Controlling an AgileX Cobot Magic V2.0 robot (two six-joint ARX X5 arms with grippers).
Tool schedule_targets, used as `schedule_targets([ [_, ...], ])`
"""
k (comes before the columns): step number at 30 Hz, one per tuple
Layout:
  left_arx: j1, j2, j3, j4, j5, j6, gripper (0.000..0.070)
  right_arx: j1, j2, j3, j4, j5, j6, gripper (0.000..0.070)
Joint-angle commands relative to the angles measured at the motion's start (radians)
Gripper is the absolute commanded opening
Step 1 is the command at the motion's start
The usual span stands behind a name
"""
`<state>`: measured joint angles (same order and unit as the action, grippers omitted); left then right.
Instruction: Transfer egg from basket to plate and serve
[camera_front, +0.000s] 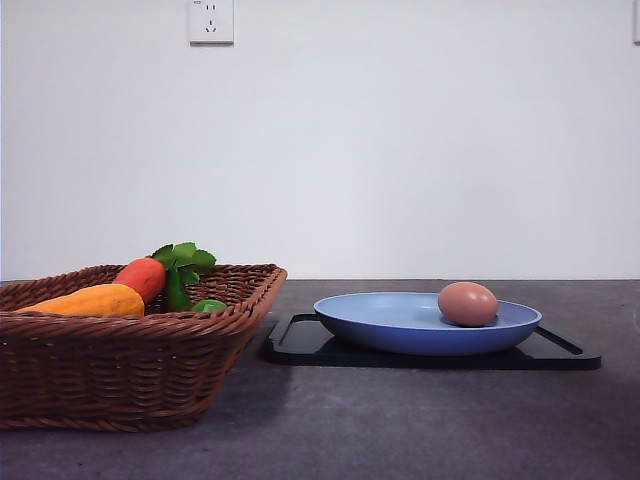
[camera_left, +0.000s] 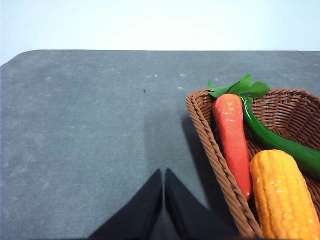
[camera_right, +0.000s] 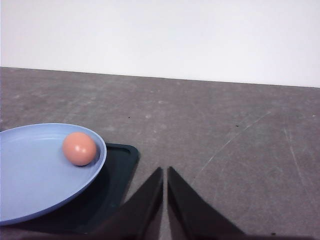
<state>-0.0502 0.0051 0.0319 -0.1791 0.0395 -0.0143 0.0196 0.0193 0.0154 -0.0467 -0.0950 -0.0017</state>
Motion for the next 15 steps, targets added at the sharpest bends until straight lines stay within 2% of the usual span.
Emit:
schedule_targets([
  [1, 0.000, -0.002, -0.018, -0.008, 0.001, -0.002, 0.0000, 0.002, -0.003, -0.006, 0.010, -0.002, -0.006, 0.0000],
  [15, 0.000, -0.002, -0.018, -0.008, 0.001, -0.002, 0.0000, 0.002, -0.003, -0.006, 0.010, -0.002, -0.006, 0.0000],
])
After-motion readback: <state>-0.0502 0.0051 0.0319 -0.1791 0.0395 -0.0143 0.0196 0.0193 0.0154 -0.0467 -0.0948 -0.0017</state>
